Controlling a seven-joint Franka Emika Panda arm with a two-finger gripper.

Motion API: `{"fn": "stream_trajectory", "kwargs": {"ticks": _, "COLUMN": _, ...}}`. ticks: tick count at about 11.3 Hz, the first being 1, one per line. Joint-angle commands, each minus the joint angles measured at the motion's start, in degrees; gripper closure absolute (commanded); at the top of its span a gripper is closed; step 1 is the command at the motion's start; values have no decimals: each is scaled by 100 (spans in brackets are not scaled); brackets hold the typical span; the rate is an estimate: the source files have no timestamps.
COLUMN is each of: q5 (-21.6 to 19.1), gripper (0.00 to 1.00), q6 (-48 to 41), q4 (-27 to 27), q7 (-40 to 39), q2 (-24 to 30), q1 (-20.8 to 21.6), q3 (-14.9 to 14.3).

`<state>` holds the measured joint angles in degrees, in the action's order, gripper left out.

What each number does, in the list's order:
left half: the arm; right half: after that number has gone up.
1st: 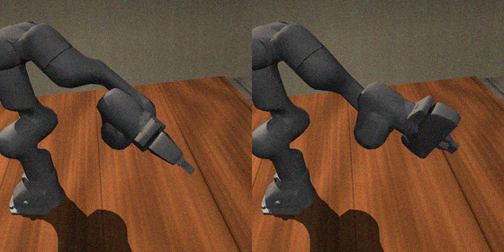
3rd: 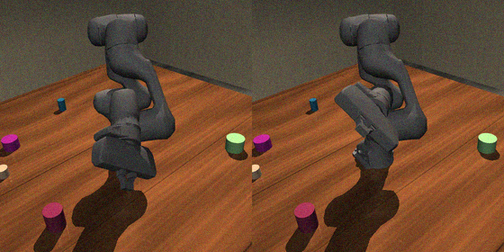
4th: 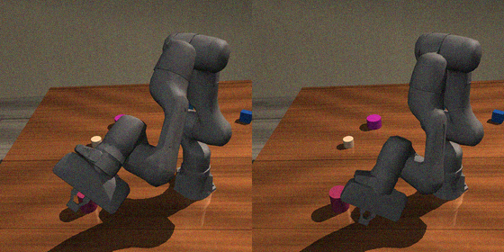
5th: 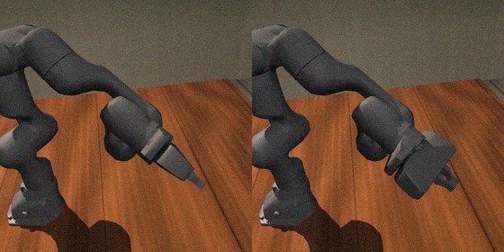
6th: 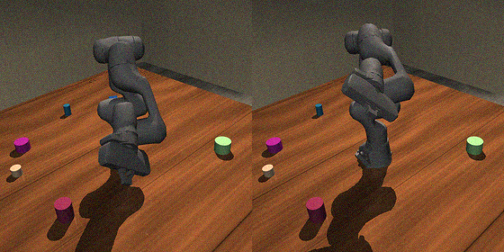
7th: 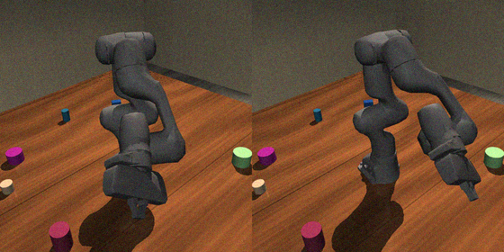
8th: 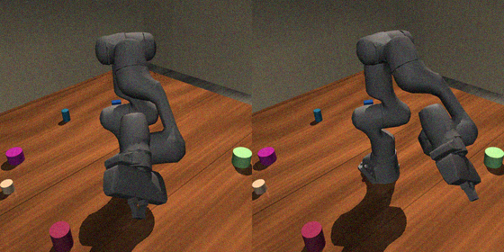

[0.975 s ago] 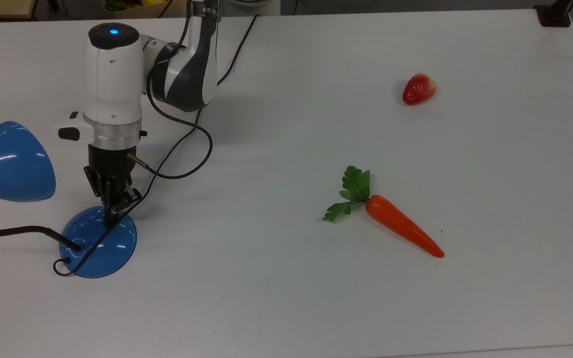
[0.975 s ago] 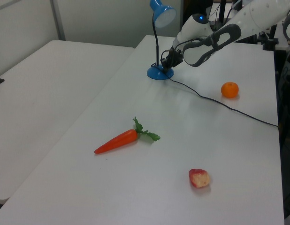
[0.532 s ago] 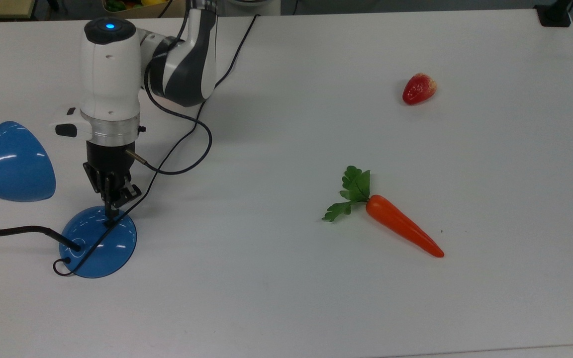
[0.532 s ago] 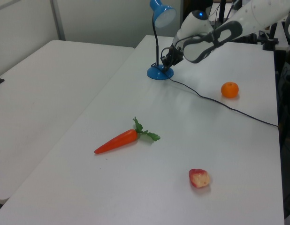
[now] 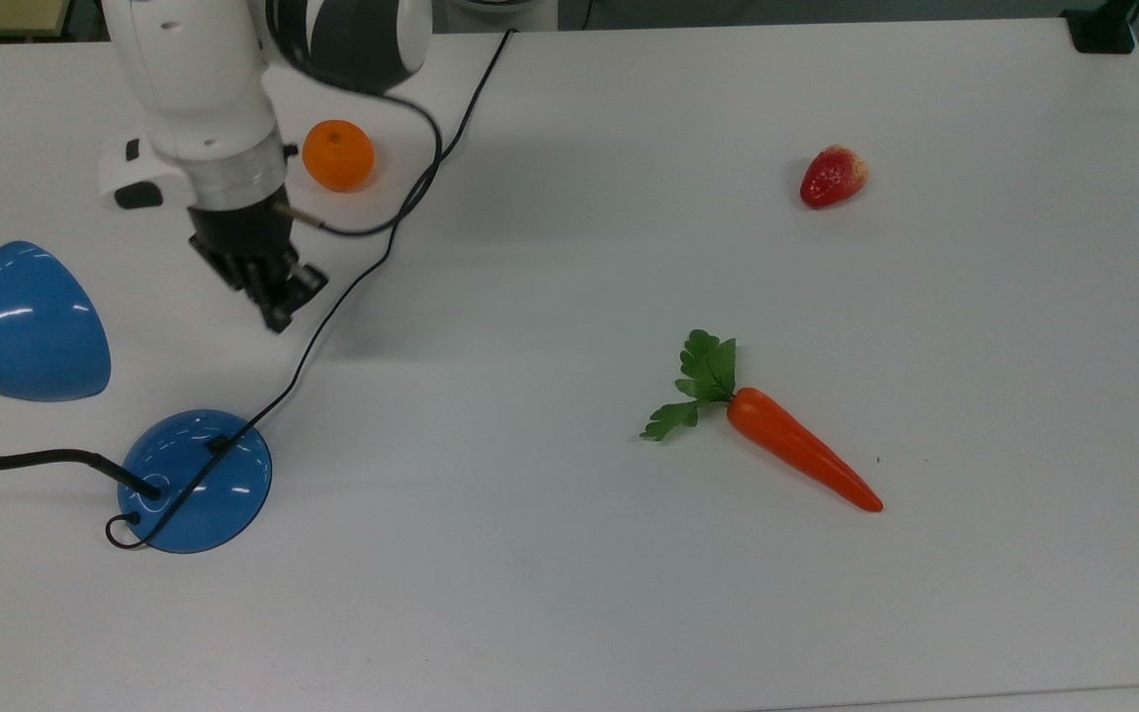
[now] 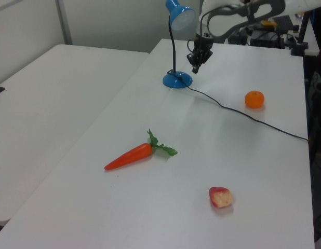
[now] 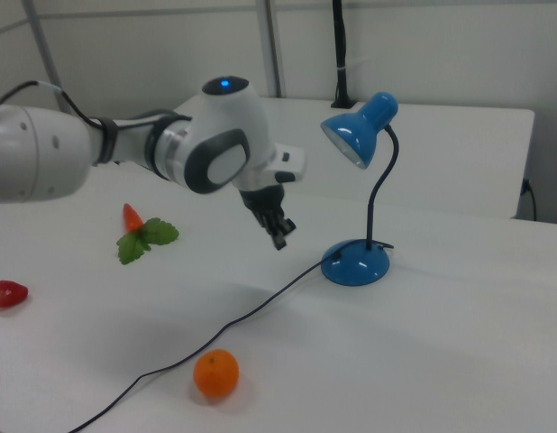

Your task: Turn off lamp

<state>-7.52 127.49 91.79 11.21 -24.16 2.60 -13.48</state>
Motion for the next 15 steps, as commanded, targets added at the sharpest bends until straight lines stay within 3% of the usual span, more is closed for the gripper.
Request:
{"fn": "stream_trajectory", "kwargs": {"ticks": 1, "q5": -13, "gripper": 100, "q6": -1573, "q4": 269, "q7": -986, "q2": 937, "q1": 144, "q3": -23}}
{"fn": "stream_trajectory", "kwargs": {"ticks": 2, "q5": -13, "gripper": 96, "q6": -1995, "q4": 374, "q7": -1294, "q2": 1271, "q1": 336, "q3": -119}}
{"fn": "stream_trajectory", "kwargs": {"ticks": 4, "q5": -4, "gripper": 73, "q6": -2682, "q4": 533, "q7": -1865, "q2": 1790, "q1": 592, "q3": -417}}
{"fn": "stream_trajectory", "kwargs": {"ticks": 7, "q5": 74, "gripper": 9, "q6": -3220, "q4": 525, "q7": -2088, "q2": 2231, "q1": 584, "q3": -506}}
{"fn": "stream_trajectory", "kwargs": {"ticks": 8, "q5": 84, "gripper": 0, "q6": -3334, "q4": 525, "q7": -2097, "q2": 2328, "q1": 540, "q3": -498}}
{"fn": "stream_trajectory", "kwargs": {"ticks": 15, "q5": 75, "gripper": 0, "q6": -3933, "q4": 516, "q7": -2457, "q2": 2654, "q1": 110, "q3": -410}}
